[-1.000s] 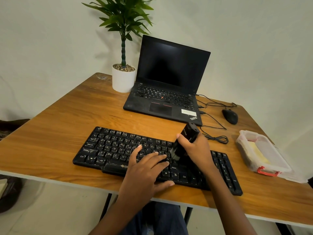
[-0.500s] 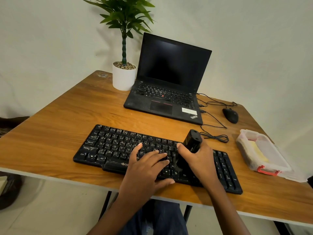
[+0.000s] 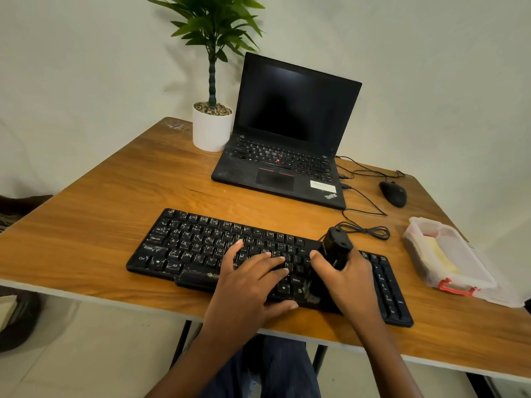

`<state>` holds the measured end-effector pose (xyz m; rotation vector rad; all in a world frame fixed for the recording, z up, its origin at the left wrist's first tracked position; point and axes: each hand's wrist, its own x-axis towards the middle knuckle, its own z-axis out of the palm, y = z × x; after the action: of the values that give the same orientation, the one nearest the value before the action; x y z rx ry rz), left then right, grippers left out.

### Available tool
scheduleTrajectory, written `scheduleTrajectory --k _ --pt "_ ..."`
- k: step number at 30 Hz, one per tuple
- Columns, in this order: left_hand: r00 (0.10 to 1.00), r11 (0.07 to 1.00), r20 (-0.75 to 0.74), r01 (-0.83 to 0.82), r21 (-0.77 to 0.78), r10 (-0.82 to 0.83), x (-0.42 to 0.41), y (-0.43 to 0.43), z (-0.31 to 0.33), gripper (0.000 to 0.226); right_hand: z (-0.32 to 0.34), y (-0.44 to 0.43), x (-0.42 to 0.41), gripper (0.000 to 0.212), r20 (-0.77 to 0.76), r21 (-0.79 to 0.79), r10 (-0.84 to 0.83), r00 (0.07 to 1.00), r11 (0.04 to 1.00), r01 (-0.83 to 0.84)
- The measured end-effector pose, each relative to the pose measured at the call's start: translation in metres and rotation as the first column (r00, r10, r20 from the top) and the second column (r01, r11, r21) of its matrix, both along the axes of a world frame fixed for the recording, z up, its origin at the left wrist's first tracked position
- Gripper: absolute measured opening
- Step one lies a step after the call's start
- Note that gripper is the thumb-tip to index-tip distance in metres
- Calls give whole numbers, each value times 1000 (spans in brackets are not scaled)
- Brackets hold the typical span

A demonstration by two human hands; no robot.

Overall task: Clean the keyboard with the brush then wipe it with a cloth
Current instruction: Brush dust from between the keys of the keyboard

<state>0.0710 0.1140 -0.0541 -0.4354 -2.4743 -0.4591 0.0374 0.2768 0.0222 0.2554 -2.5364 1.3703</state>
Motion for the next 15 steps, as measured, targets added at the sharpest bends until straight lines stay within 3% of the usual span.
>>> scheduleTrajectory --k 3,8,13,15 --pt "1000 1000 -2 -1 -5 1 0 0 0 51 -6 -7 8 21 -41 -39 43 998 998 -45" --pt "1000 1000 -3 2 0 -2 0 0 -1 51 -5 6 8 16 102 -41 107 989 994 -103" --pt "1000 1000 -9 2 7 -2 -1 0 0 51 -1 -4 8 27 -73 45 73 995 997 -70" --pt "1000 1000 -7 1 7 -1 0 0 0 51 -3 -5 12 23 -24 -4 117 993 993 -117"
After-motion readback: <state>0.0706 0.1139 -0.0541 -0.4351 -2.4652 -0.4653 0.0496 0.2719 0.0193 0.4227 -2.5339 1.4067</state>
